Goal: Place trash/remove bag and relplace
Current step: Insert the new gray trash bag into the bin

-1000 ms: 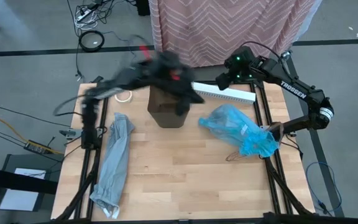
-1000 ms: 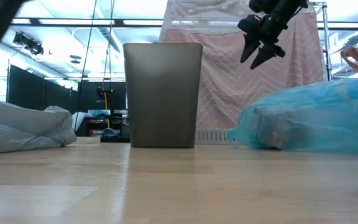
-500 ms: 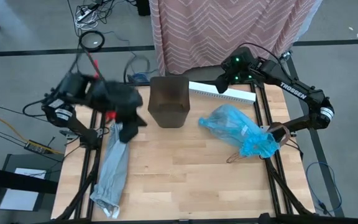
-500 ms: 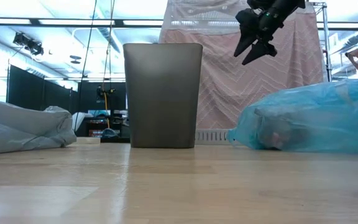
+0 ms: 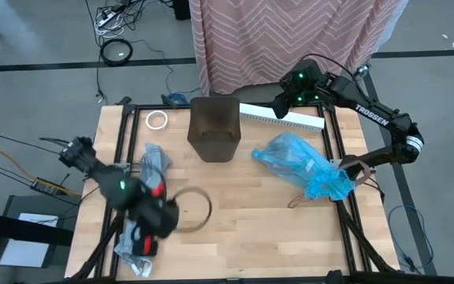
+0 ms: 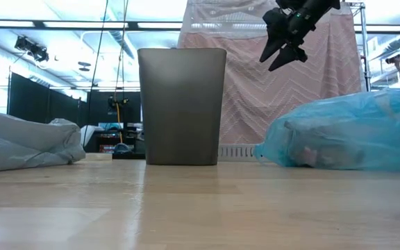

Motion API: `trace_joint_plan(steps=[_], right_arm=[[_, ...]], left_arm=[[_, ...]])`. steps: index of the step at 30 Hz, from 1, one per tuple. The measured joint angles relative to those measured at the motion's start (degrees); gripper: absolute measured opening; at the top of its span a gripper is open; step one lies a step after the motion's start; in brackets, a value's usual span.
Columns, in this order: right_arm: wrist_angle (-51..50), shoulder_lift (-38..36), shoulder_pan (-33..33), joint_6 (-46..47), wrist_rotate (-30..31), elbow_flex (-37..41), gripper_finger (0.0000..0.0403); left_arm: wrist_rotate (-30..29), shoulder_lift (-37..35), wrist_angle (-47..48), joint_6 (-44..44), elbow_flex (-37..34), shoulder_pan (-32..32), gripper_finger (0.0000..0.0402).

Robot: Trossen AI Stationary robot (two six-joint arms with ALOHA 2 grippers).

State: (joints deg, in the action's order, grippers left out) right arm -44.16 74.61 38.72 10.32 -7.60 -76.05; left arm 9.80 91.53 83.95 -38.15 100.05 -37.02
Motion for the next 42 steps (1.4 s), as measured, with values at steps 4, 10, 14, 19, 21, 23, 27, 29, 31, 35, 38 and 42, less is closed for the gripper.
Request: trace_joint_plan(steps=[4,10,14,19,21,23,27,29,31,35,38,42], right_arm=[[0.02,0.00,0.00,-0.60,-0.01,0.00,0.0231],[0.73,0.00,-0.22,-0.98,-0.02,0.00,0.0242],[0.81,0.00,-0.82,-1.17,-0.21,0.00,0.0259],[0.83,0.00,-1.75,-0.32,-0.89,0.00,0.0281],[0.85,0.00,-2.23,0.70,-1.05,0.00,0.0287],[0.83,0.00,-2.65,1.60,-1.05,0.00,0.0288],[0.82,0.00,-3.69,3.00,-1.06,0.01,0.0286],[0.83,0.00,-3.98,3.24,-1.08,0.01,0.0284],[0.83,0.00,-4.48,3.81,-1.07,0.02,0.0284],[0.83,0.00,-5.03,4.66,-1.07,0.02,0.0283],[0.83,0.00,-5.34,5.11,-1.07,0.02,0.0280],[0.83,0.00,-5.35,5.37,-1.07,0.02,0.0275]], left_arm=[[0.08,0.03,-9.59,-3.62,-7.66,-7.02,0.0021],[1.36,-0.07,-23.99,-14.74,-16.60,-14.44,0.0040],[1.59,0.00,-30.04,-19.48,-22.05,-18.52,0.0073],[2.46,-0.07,-28.68,-20.77,-26.75,-21.68,0.0120],[1.51,-0.09,-27.99,-20.86,-28.37,-22.59,0.0137],[-0.23,-0.08,-28.78,-21.23,-30.22,-22.94,0.0151],[-2.77,-0.09,-32.51,-20.85,-33.27,-22.98,0.0171],[-4.38,-0.07,-32.44,-20.75,-34.36,-23.08,0.0174],[-5.73,-0.09,-32.39,-20.72,-35.55,-23.10,0.0175],[-7.09,-0.07,-34.45,-20.50,-38.34,-22.97,0.0175],[-6.26,-0.07,-37.42,-20.50,-40.58,-23.01,0.0175],[-5.04,-0.08,-40.18,-20.81,-43.13,-23.05,0.0165]])
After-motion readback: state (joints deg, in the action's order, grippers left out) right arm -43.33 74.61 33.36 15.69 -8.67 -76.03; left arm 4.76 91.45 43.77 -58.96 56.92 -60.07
